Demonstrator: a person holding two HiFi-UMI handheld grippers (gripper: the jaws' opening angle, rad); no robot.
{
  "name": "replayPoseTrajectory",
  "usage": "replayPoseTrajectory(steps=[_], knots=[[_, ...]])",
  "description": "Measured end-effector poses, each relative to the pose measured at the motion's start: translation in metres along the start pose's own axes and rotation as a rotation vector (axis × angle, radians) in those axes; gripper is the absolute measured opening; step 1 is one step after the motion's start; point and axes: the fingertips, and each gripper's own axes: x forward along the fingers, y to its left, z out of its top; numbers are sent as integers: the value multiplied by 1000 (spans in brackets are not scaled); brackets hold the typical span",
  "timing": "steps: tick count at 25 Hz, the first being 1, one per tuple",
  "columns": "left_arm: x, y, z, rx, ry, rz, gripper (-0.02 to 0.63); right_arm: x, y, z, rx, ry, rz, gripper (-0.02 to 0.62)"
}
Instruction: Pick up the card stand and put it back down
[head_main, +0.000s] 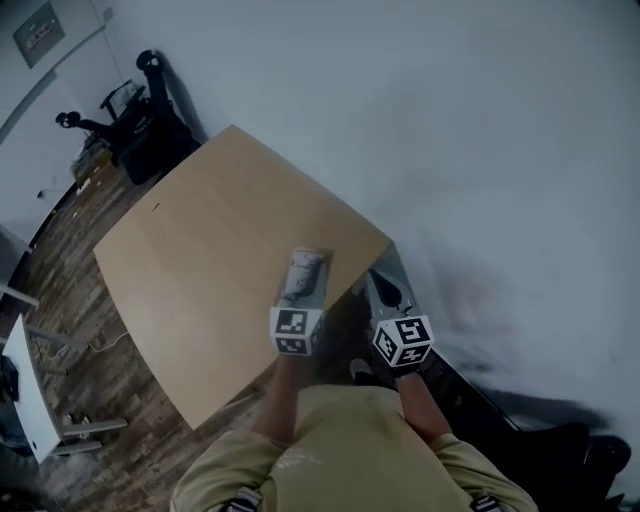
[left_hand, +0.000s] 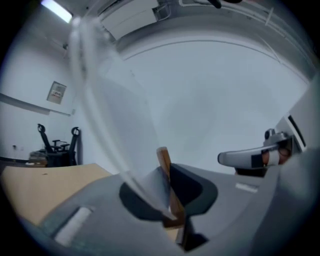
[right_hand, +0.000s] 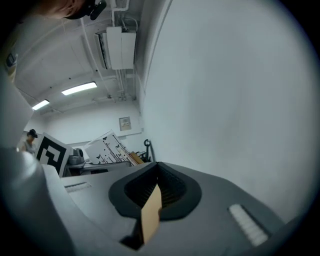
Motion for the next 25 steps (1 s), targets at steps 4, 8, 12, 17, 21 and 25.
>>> replayPoseTrajectory(steps=[4,8,12,17,21,25], knots=[[-23,50,-1,-12,-3,183,44,55,33,5,0,11,191,5],[-50,80,-19,-48,38,339,44,85,65,-12,2,65,394,5],[-84,97,-43,-89,78,469,44,106,94,-39,29,117,559,5],[-119,124,-76,-124,111,599,45,131,132,-69,38,179,680,5],[-137,154,-88,-188,112,681,46,153,160,-83,21,211,747,5],[-137,196,-105,-225,124,705,46,192,174,-98,25,236,753,5]])
